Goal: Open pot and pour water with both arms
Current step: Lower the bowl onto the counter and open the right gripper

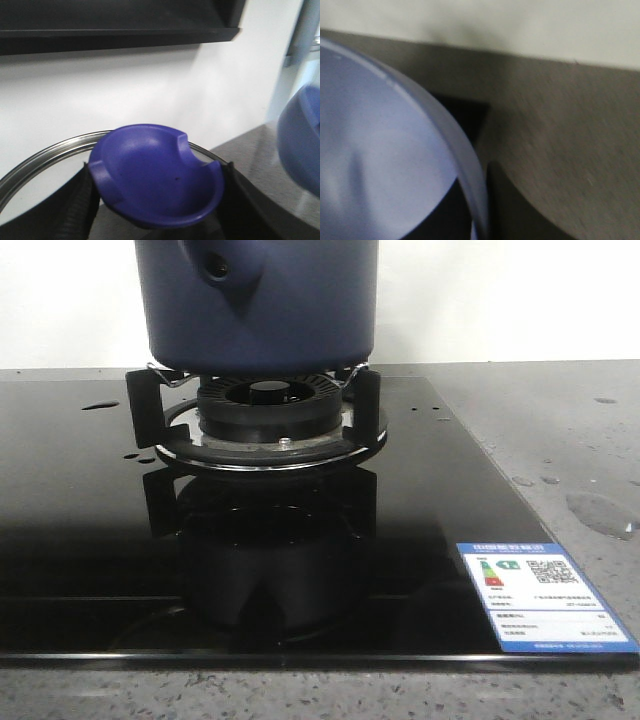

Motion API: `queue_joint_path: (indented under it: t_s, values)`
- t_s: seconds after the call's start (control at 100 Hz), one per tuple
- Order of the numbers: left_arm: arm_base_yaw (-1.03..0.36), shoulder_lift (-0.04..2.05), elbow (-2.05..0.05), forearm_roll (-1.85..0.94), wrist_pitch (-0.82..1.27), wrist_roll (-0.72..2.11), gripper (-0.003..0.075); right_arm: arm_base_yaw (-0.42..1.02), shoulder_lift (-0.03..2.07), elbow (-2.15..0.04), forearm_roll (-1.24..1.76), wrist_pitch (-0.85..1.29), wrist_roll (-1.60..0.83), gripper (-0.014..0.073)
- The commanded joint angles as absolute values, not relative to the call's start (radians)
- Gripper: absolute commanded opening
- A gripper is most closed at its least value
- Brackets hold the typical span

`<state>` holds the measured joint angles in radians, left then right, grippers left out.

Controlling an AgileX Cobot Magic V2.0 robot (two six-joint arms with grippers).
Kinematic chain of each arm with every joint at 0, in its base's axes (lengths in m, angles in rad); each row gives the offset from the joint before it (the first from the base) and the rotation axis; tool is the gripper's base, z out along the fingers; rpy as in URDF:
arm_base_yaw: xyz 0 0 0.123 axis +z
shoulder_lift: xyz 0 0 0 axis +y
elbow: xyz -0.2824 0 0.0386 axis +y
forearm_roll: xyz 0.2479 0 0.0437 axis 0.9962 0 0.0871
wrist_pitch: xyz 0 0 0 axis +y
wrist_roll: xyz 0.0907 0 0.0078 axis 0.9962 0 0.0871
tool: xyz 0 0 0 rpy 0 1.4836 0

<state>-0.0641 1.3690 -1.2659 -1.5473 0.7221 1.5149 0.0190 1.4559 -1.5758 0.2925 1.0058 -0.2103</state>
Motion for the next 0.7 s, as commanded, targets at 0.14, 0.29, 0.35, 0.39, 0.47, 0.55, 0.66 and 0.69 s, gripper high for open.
queue_joint_path:
  t_s: [0.14, 0.29, 0.35, 0.39, 0.47, 0.55, 0.66, 0.69]
  values:
    - [-0.128, 1.332, -1.305, -1.637, 0.726, 1.538, 0.0375, -0.086, 1.453, -1.457, 0.185, 1.118, -0.152, -0.0046]
    - [-0.132, 1.332, -1.305, -1.637, 0.726, 1.538, 0.0375, -0.096, 1.453, -1.347, 0.185, 1.052, -0.152, -0.0046]
    - [-0.132, 1.332, -1.305, -1.637, 0.726, 1.538, 0.0375, -0.096, 1.453, -1.314, 0.185, 1.025, -0.152, -0.0046]
    - [-0.132, 1.332, -1.305, -1.637, 0.726, 1.538, 0.0375, -0.096, 1.454, -1.301, 0.185, 1.014, -0.152, -0.0046]
    - [-0.132, 1.332, -1.305, -1.635, 0.726, 1.538, 0.0375, -0.096, 1.454, -1.278, 0.185, 0.993, -0.152, -0.0046]
    - [-0.132, 1.332, -1.305, -1.635, 0.726, 1.538, 0.0375, -0.096, 1.459, -1.265, 0.185, 0.982, -0.152, -0.0046]
    - [-0.132, 1.332, -1.305, -1.635, 0.726, 1.538, 0.0375, -0.096, 1.47, -1.26, 0.185, 0.98, -0.156, -0.0046]
    - [-0.132, 1.332, -1.305, -1.635, 0.726, 1.538, 0.0375, -0.096, 1.475, -1.26, 0.185, 0.98, -0.156, -0.0046]
